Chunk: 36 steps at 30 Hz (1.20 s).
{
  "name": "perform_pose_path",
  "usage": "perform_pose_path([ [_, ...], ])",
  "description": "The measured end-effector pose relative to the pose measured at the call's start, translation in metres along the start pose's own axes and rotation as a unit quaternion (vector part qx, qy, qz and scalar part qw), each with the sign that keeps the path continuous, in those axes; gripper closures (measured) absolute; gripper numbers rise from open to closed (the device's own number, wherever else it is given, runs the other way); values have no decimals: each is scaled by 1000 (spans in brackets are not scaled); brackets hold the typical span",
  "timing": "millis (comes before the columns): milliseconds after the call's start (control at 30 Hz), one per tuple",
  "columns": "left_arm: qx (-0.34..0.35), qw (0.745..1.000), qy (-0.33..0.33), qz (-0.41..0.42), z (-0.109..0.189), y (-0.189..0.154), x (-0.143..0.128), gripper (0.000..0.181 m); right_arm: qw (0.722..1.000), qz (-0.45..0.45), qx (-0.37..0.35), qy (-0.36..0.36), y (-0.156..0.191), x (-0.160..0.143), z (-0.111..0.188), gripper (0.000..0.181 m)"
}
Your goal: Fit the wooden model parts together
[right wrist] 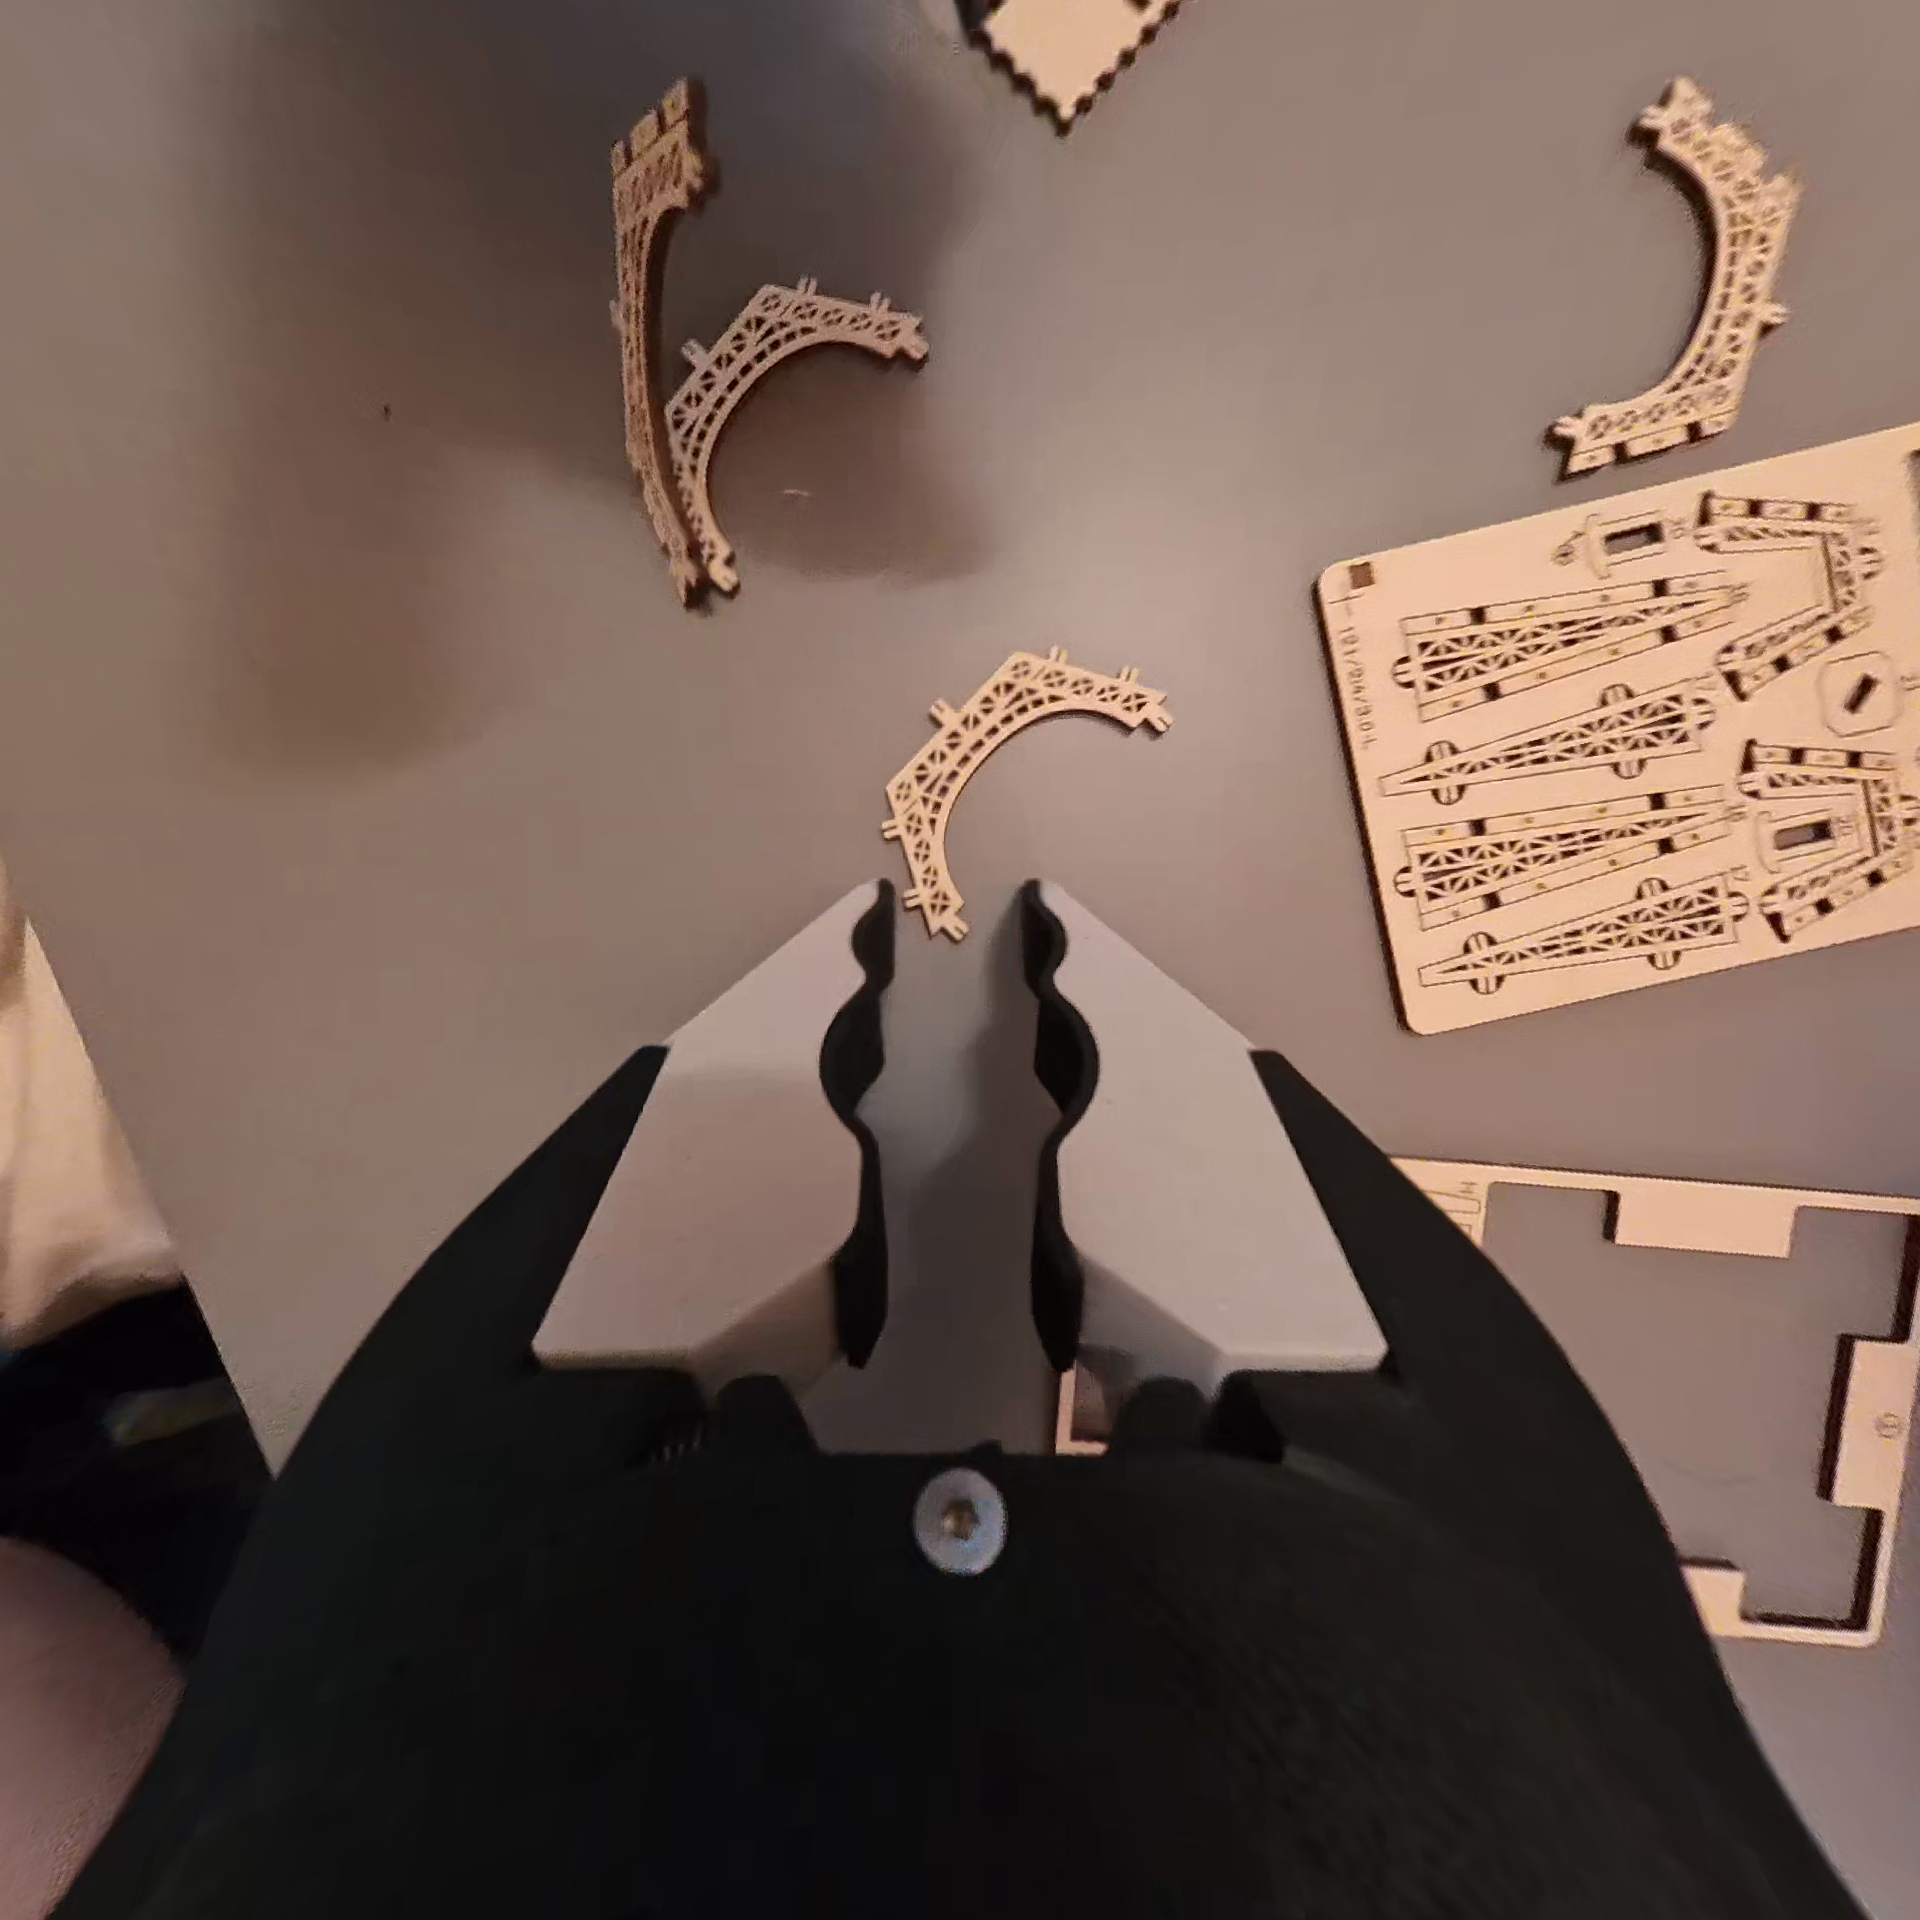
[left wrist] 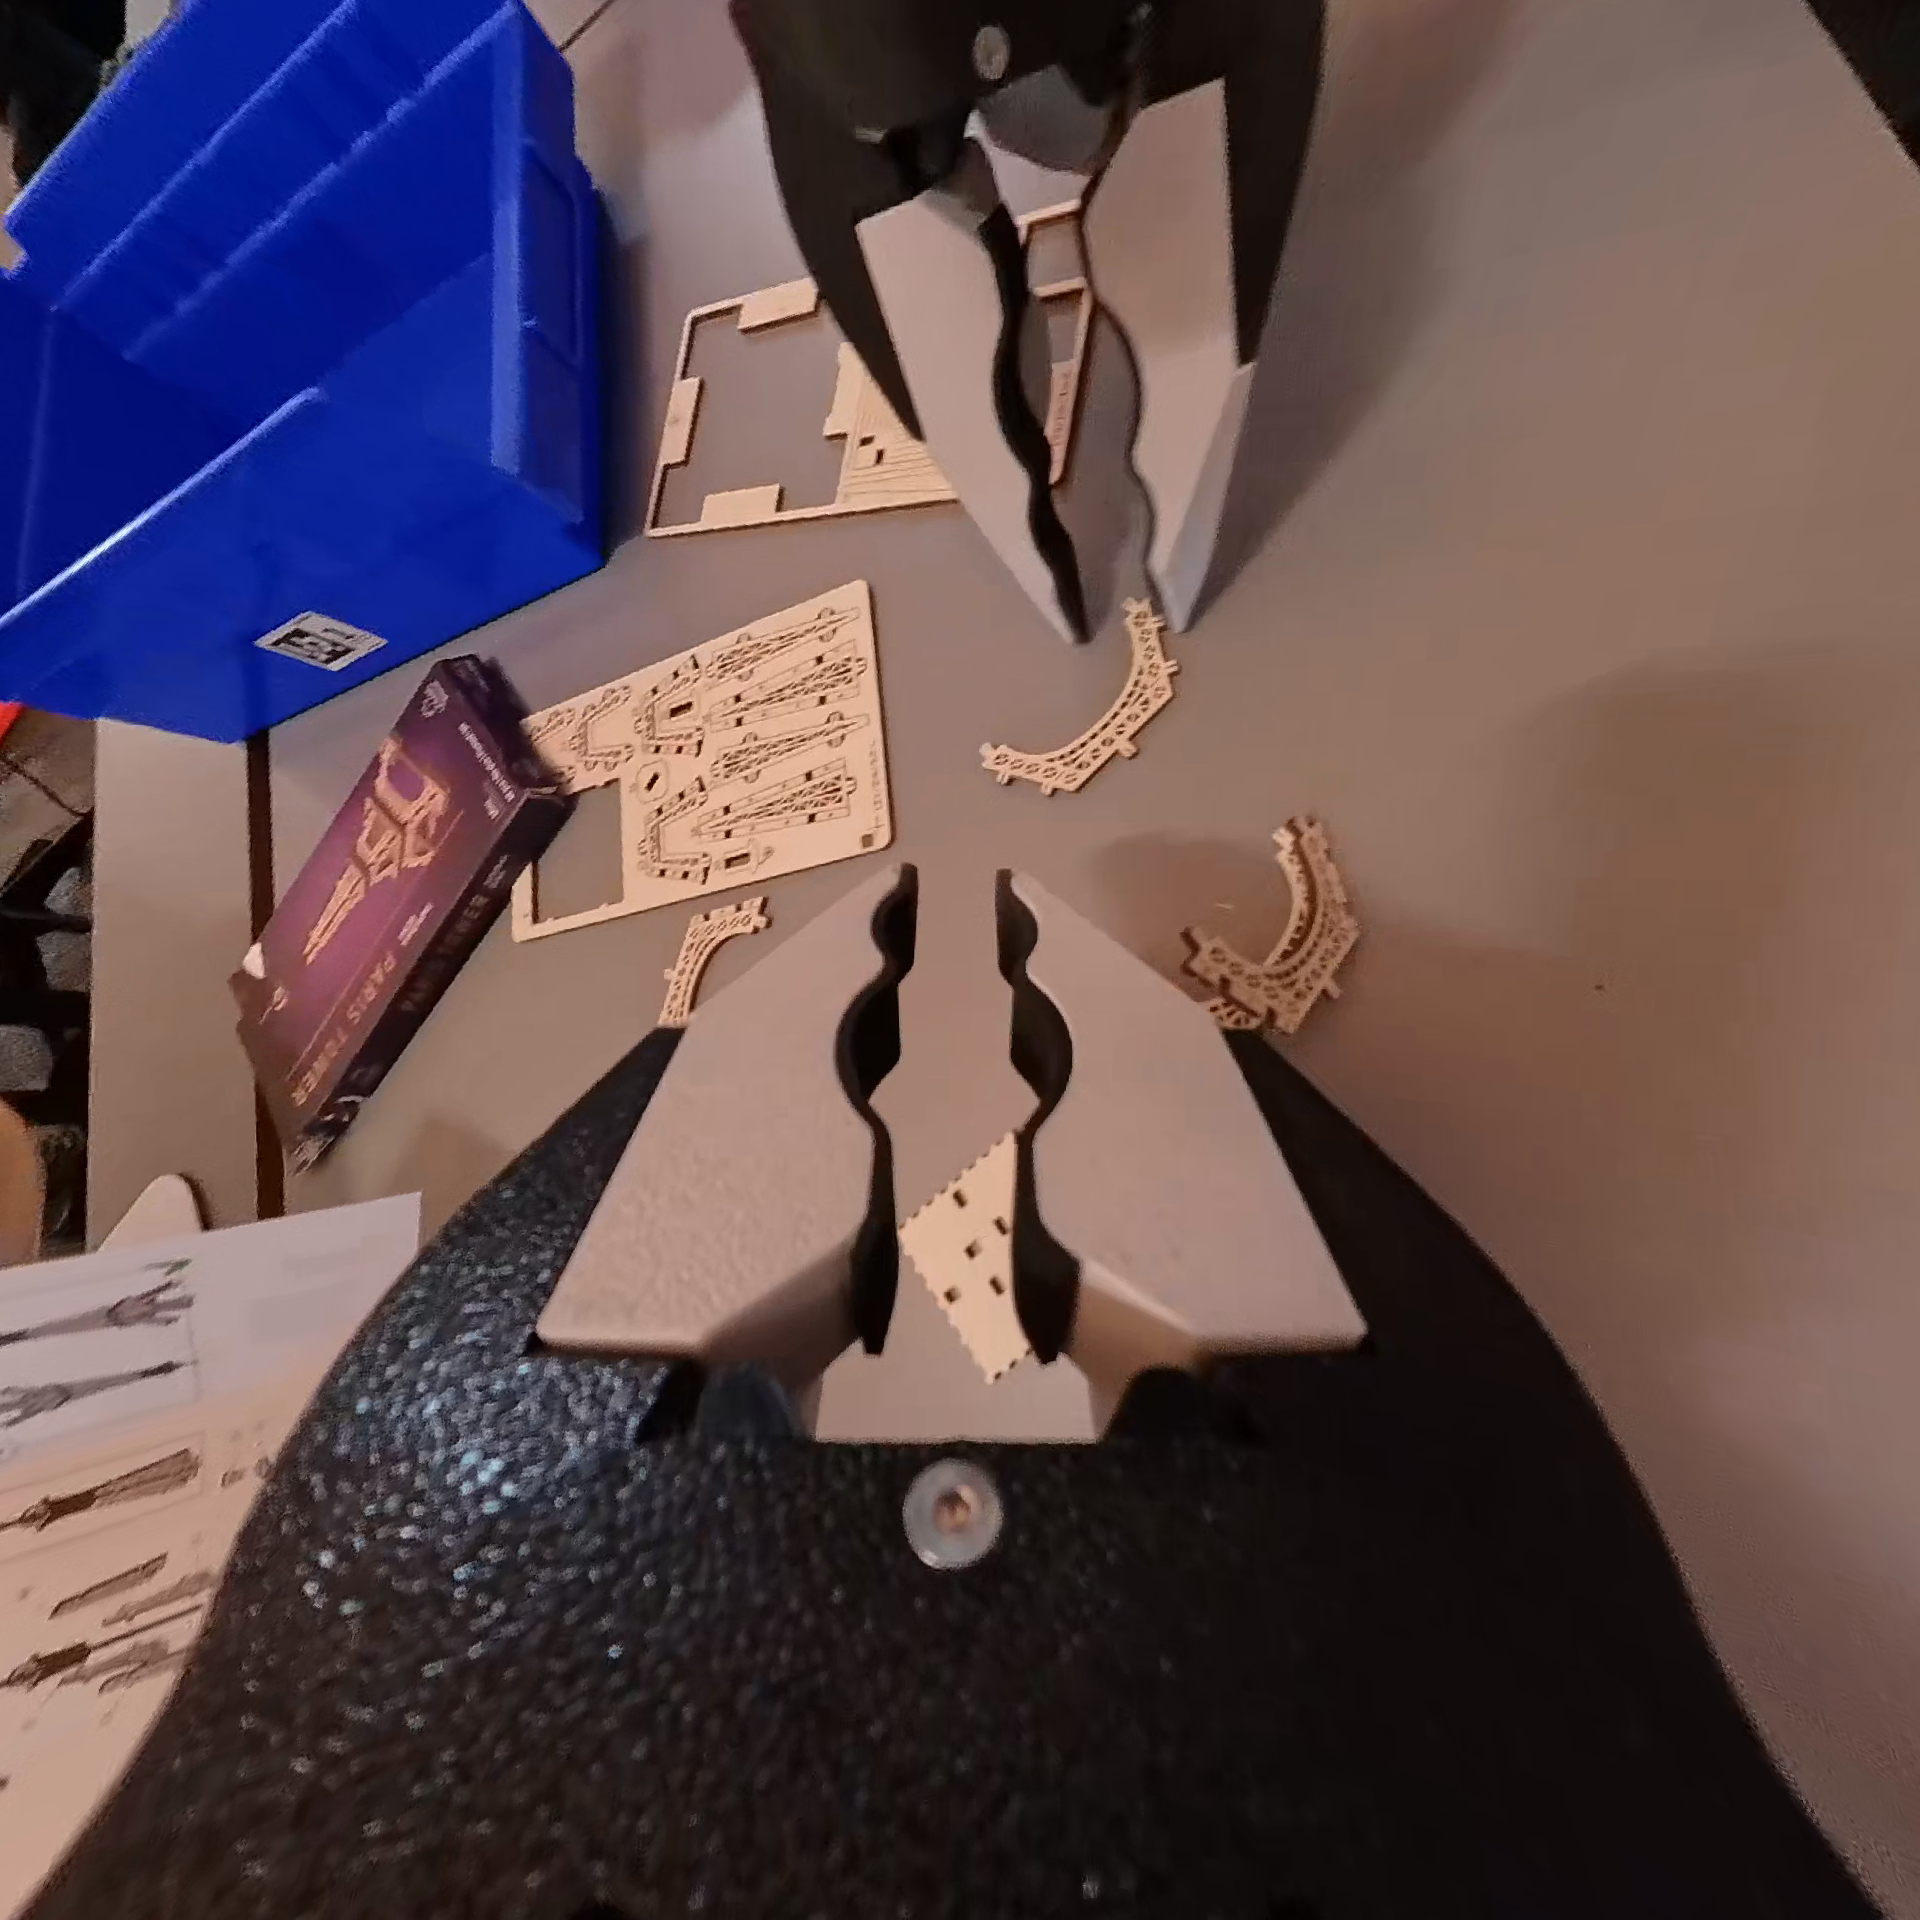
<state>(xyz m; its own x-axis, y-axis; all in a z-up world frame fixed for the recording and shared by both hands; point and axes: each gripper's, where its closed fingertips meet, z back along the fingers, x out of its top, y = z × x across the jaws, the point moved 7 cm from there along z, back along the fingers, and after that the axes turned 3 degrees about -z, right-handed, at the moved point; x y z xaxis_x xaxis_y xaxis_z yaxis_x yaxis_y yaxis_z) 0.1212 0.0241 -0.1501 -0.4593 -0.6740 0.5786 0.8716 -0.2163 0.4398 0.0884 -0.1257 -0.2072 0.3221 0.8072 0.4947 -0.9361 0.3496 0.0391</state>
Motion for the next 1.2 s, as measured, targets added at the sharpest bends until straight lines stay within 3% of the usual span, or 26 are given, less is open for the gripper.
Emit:
perform_pose_path([
  [100, -15, 1000, -2, 1, -1, -4, 4, 169, 1000, 22, 11, -15, 0, 4, -4, 175],
  [333, 1, 1000, 10, 18, 11, -5, 6, 168, 997, 69, 11, -40, 0, 10, -3, 177],
  [433, 46, 998, -7, 30, 26, -6, 13, 162, 983, 80, 52, -158, 10, 29, 17, 177],
  [500, 95, 994, -34, 33, 41, -7, 21, 155, 942, 79, 131, -300, 22, 46, 42, 177],
  [600, 178, 980, -83, 20, 70, -11, 36, 146, 846, 49, 263, -461, 30, 57, 78, 177],
  [667, 217, 970, -110, -7, 89, -17, 48, 140, 792, -15, 355, -496, 26, 59, 87, 177],
  [733, 249, 961, -114, -33, 101, -20, 58, 139, 710, -92, 471, -515, 23, 62, 91, 177],
  [800, 231, 968, -94, -36, 101, -22, 62, 137, 650, -115, 532, -530, 22, 69, 89, 177],
  [933, 228, 968, -99, 12, 101, -19, 65, 139, 606, -120, 588, -522, 31, 88, 85, 177],
  [1100, 244, 955, -147, 81, 112, -17, 69, 159, 587, -113, 614, -515, 38, 104, 83, 177],
  [1133, 248, 953, -148, 93, 114, -17, 67, 171, 588, -111, 616, -512, 39, 106, 82, 177],
  [1200, 250, 948, -151, 123, 117, -17, 63, 173, 585, -115, 621, -509, 38, 111, 78, 177],
])
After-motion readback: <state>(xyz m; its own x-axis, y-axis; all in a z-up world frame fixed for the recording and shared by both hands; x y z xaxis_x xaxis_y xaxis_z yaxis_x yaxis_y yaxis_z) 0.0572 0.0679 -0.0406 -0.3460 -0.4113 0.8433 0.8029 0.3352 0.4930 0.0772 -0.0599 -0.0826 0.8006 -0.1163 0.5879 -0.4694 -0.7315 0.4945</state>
